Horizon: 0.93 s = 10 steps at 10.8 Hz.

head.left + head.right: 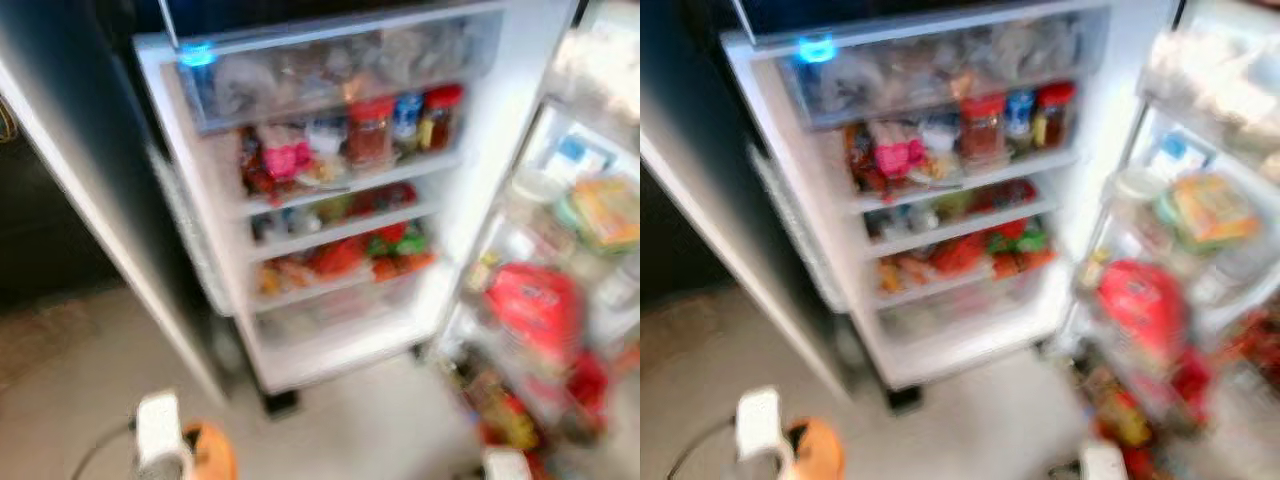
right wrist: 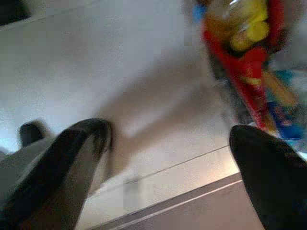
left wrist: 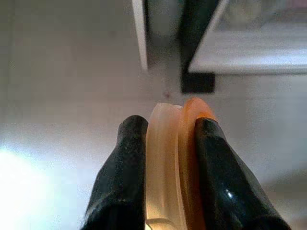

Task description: Restocking fridge

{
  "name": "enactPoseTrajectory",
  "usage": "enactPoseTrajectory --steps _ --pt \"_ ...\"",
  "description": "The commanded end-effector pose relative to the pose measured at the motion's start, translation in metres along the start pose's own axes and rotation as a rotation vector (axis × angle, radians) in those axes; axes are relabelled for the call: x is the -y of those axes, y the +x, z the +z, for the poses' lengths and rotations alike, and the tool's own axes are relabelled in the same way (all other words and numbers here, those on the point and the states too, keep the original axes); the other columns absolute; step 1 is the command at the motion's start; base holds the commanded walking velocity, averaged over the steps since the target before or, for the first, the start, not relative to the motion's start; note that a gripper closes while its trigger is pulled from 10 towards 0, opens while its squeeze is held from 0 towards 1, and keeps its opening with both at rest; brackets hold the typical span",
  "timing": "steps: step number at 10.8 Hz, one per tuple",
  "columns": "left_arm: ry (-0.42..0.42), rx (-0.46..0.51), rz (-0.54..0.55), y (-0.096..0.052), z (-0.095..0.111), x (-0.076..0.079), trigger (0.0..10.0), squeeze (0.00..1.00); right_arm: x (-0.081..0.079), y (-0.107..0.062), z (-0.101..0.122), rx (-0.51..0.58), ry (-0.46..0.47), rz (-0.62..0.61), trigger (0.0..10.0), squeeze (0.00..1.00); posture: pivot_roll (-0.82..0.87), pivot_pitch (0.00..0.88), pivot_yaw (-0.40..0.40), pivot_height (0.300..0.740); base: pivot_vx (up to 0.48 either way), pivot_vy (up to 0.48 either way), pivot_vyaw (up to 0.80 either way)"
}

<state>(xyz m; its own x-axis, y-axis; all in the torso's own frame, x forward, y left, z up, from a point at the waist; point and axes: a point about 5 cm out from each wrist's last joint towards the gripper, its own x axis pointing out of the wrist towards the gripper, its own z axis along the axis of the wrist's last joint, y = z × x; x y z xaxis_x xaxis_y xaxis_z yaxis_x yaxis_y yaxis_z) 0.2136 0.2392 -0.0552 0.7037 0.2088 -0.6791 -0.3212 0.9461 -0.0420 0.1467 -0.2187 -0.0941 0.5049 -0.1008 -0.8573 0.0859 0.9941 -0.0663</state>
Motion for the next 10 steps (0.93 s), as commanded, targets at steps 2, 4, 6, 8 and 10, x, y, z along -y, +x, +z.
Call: enactPoseTrajectory --steps 2,4,6,8,10 --pt "-0.12 0.14 -0.069 0.003 0.025 0.009 10.0 0.0 0.001 -0.001 -0.004 -0.016 -0.01 0.008 10.0 0.0 -0.1 0.052 0.042 0.74 0.0 0.0 0.0" --pt "-0.292 0.415 -0.196 0.004 0.109 0.022 10.0 0.0 0.004 -0.002 -0.008 -0.027 -0.018 0.011 10.0 0.0 -0.1 0.059 0.042 0.74 0.0 0.0 0.0" --pt "-0.395 0.53 -0.352 -0.009 0.132 0.035 10.0 0.0 0.006 -0.002 -0.01 -0.033 -0.025 0.012 10.0 0.0 -0.1 0.069 0.036 0.74 0.0 0.0 0.0" --pt "-0.496 0.479 -0.583 -0.032 0.124 0.061 10.0 0.0 0.006 -0.003 -0.012 -0.035 -0.025 0.011 10.0 0.0 -0.12 0.077 0.048 0.74 0.0 0.0 0.0" --pt "-0.546 0.444 -0.661 -0.055 0.099 0.062 10.0 0.0 0.006 -0.004 -0.014 -0.032 -0.015 0.012 10.0 0.0 -0.1 0.093 0.038 0.74 0.0 0.0 0.0"
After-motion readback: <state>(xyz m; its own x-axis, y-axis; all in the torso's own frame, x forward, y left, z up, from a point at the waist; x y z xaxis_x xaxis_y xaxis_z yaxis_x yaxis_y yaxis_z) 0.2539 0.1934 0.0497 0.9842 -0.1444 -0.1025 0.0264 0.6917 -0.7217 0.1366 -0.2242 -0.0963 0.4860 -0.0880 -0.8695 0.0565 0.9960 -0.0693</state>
